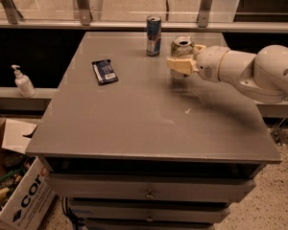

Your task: Move 7up can near redbull can

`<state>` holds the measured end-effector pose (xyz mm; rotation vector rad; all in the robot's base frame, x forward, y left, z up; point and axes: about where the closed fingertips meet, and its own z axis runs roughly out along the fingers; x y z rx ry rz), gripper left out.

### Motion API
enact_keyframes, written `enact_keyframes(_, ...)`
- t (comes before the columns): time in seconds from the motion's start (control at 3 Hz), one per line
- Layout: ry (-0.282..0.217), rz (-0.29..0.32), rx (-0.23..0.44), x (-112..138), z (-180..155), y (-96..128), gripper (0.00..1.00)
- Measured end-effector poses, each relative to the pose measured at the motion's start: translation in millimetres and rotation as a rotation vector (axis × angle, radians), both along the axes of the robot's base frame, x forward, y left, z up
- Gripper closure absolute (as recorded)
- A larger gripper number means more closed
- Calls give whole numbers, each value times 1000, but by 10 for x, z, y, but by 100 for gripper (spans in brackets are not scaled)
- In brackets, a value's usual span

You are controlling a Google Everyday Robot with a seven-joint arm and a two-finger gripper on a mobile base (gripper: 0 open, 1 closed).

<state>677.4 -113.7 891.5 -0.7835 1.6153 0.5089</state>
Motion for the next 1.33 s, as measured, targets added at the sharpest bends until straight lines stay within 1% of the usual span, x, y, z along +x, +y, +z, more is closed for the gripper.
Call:
enact_keyframes(0.33, -23, -73, 14, 478, 78, -261, 100)
enact_keyframes(0.67, -26, -119, 66, 875, 144, -391, 100)
enact_keyframes(1.0, -8, -120, 116, 1145, 103, -312, 100)
enact_keyframes(1.33, 26, -105, 167, 1295, 0, -180, 100)
